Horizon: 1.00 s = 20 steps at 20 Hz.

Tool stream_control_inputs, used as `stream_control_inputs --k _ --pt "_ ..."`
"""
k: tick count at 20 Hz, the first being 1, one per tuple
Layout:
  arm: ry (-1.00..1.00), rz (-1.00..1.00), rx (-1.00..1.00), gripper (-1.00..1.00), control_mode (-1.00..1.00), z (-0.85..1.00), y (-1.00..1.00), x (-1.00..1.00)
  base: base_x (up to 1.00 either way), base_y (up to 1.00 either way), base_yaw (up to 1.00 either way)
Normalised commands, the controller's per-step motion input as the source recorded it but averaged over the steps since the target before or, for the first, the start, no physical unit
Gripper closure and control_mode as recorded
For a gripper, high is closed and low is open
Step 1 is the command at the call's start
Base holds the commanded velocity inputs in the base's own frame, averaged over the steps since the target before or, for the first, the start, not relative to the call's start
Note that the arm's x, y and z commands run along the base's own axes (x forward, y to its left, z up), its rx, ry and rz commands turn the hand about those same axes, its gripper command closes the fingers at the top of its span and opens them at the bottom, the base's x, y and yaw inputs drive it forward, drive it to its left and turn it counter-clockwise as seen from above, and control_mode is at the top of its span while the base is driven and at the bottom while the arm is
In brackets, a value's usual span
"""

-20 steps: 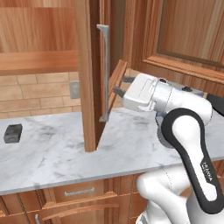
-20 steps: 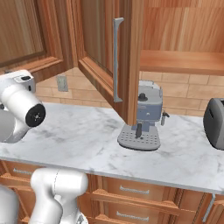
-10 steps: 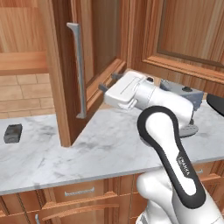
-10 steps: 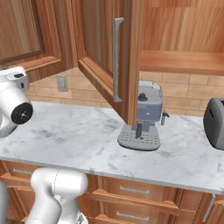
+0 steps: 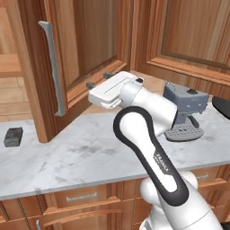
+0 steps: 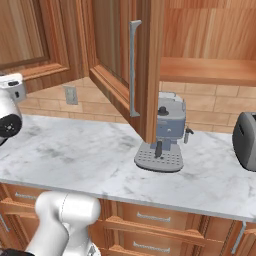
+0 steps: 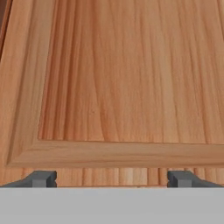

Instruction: Close all open cabinet doors.

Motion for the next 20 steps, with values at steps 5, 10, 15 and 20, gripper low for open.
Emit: stream_control_inputs --k 5,10,15,20 --pt "0.0 -0.08 0.0 -1.0 -1.0 0.0 0.29 0.26 0.0 0.0 0.0" --pt "0.0 -0.08 0.0 -1.0 -1.0 0.0 0.25 0.27 0.0 0.0 0.0" --pt "0.0 -0.07 0.0 -1.0 -1.0 0.0 0.18 0.31 0.0 0.0 0.0" --pt "0.0 -0.07 0.0 -1.0 -1.0 0.0 0.2 0.33 0.0 0.0 0.0"
